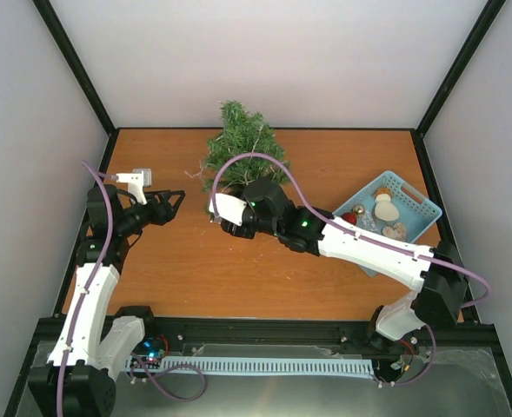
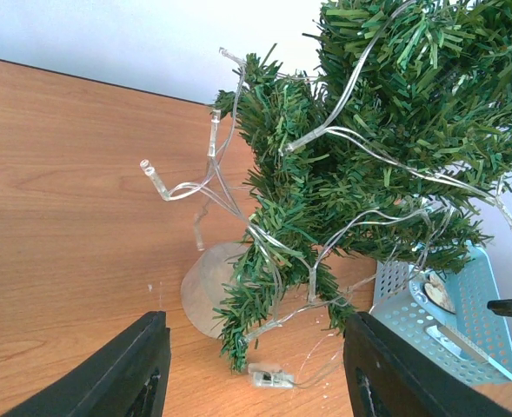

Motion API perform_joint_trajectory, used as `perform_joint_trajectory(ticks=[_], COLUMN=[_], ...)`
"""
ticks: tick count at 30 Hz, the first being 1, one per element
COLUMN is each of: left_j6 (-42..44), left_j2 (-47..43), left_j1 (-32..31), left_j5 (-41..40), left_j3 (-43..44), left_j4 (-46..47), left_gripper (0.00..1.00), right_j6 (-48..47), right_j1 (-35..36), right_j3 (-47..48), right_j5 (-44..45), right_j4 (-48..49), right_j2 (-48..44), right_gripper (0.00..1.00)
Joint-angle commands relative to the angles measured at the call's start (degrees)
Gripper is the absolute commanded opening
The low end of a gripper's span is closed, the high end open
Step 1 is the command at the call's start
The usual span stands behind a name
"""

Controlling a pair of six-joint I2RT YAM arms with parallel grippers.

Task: Decorate the small christmas tree
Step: Pick up the decoration item from the storage box.

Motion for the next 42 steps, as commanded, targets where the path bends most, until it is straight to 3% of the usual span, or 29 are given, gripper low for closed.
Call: perform_joint_trajectory(ticks=[1,6,10,16,22,24,27,28,30,37,42], left_j6=[0.09,0.79,1.2,2.85,7.43,8.56,7.66,7.62,7.77,7.21,5.81], left_j2=[-0.63,-0.32,-0.75,-3.5,-9.99,-12.53,-16.35,-17.22,-17.63,-16.28,-15.65], left_j1=[-0.28,-0.3,-1.1,-3.09,-3.88,-4.12,-4.23,-4.21,-4.23,-4.25,-4.26], left_j5=[0.97,1.44,3.31,4.16,7.7,7.87,6.26,5.66,4.42,-1.94,-11.37], left_j3=[0.47,0.46,-0.29,-3.33,-6.1,-6.31,-7.92,-8.26,-8.46,-8.23,-6.94], left_j4=[1.45,1.66,3.08,4.19,2.43,1.2,2.21,2.71,3.16,1.54,-1.76], left_gripper=[0.55,0.55,0.56,0.54,0.51,0.6,0.91,0.99,1.0,1.0,1.0], right_j6=[1.97,7.48,15.8,29.05,43.78,43.53,44.62,44.4,42.72,35.83,33.92], right_j1=[0.55,0.55,0.56,0.55,0.55,0.5,-0.08,-1.15,-5.03,-30.51,-41.62], right_j3=[0.96,-0.24,-3.23,-13.56,-23.92,-25.64,-23.62,-21.98,-19.32,-15.44,-13.82], right_j5=[-0.62,-3.13,2.39,10.66,19.8,21.91,35.74,39.35,42.08,26.1,22.89], right_j4=[-1.17,-0.69,-0.1,-3.23,-6.48,-9.32,-17.16,-19.48,-21.48,-16.52,-15.36], right_j2=[-2.27,-8.28,-15.52,-26.49,-35.41,-36.4,-35.18,-34.5,-33.35,-29.31,-20.48], right_gripper=[0.54,0.61,0.72,0.98,1.0,1.0,1.0,1.0,1.0,0.99,0.78])
